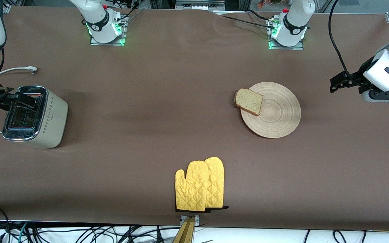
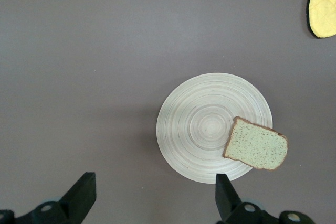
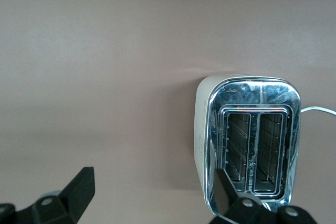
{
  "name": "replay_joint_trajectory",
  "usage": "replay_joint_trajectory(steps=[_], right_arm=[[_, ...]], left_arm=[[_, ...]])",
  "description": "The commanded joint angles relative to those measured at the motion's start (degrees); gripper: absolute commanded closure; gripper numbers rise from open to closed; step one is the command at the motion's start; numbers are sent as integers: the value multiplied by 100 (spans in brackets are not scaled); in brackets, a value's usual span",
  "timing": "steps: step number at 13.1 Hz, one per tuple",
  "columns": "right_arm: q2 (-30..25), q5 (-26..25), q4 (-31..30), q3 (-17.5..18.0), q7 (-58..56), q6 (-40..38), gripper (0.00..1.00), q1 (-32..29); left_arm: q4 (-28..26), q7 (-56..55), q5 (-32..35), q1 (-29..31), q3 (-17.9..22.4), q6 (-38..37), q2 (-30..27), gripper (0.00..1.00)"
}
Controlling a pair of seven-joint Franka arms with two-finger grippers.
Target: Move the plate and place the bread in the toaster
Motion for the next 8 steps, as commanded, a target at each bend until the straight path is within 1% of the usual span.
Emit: replay_joint_trajectory(steps=[1,8], right_arm=[[61,-42,147,41,28,-41,0,-42],[70,-42,147,41,28,-32,0,-42]], left_arm=[[147,-44,53,-49,4,-99,68,0],[235,-18,-149,-40,4,-99,208,0]])
